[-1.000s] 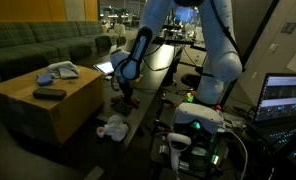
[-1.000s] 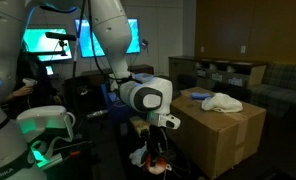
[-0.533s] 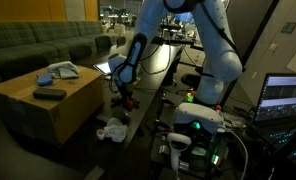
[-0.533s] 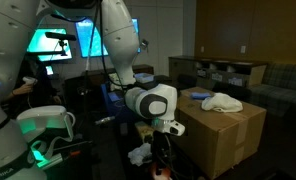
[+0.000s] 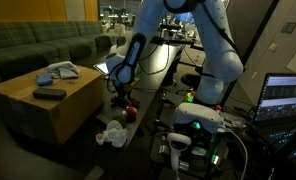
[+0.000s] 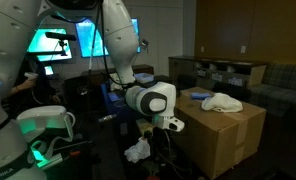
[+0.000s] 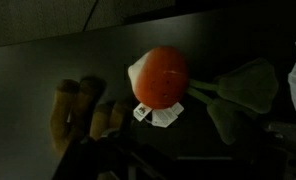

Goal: Switch between the objects on the box and on the table one by one

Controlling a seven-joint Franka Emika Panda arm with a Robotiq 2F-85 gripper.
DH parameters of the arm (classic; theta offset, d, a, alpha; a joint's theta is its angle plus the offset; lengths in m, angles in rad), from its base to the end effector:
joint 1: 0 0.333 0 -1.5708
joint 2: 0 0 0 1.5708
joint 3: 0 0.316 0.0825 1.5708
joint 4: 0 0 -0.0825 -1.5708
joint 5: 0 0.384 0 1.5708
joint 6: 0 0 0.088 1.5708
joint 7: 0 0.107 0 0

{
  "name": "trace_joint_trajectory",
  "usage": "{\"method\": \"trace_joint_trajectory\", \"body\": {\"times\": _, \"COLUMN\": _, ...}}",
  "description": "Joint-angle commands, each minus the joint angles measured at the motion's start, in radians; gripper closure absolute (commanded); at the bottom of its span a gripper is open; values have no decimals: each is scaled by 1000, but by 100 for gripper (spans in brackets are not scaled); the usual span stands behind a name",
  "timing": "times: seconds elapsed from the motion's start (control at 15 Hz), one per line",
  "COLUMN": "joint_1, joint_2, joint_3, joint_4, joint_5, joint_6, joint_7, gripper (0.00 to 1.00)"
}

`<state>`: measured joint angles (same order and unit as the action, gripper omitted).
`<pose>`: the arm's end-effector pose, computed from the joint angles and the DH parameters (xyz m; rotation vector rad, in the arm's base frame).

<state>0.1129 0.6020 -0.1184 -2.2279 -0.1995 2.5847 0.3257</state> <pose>0.5032 -0.0055 0.0832 2.9272 -0.1995 -0.3217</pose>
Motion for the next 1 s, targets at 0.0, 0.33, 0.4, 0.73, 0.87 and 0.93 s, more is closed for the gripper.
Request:
{"method": "trace_joint_trajectory", "body": {"times": 0.0, "joint_1": 59, "joint_2": -40, "joint_3": 23, "joint_4": -47, "joint_5": 37, "joint_6": 45, "joint_7": 46, "gripper": 0}}
{"method": "trace_joint_trajectory", "body": {"times": 0.33, "joint_1": 144, "joint_2": -42, "joint_3": 104, "joint_4": -89, "joint_5": 121, "joint_6": 157, "joint_7": 111, "gripper": 0}}
{"method": "trace_joint_trajectory", "body": {"times": 0.4, "joint_1": 157, "joint_2": -47, "joint_3": 119, "joint_4": -100, "joint_5": 139, "joint_6": 174, "joint_7": 115, "gripper": 0}}
{"method": "trace_joint_trajectory", "body": {"times": 0.73, "joint_1": 237, "joint_2": -1, "joint_3": 159, "joint_4": -101, "joint_5": 213, "joint_6": 256, "joint_7": 144, "gripper": 0}}
{"method": "trace_joint_trajectory", "body": {"times": 0.87, "joint_1": 266, "joint_2": 22, "joint_3": 155, "joint_4": -92, "joint_5": 226, "joint_6": 274, "joint_7": 152, "gripper": 0}}
{"method": "trace_joint_trajectory", "body": {"times": 0.93, "joint_1": 281, "joint_2": 37, "joint_3": 150, "joint_4": -85, "joint_5": 227, "joint_6": 285, "joint_7": 155, "gripper": 0}}
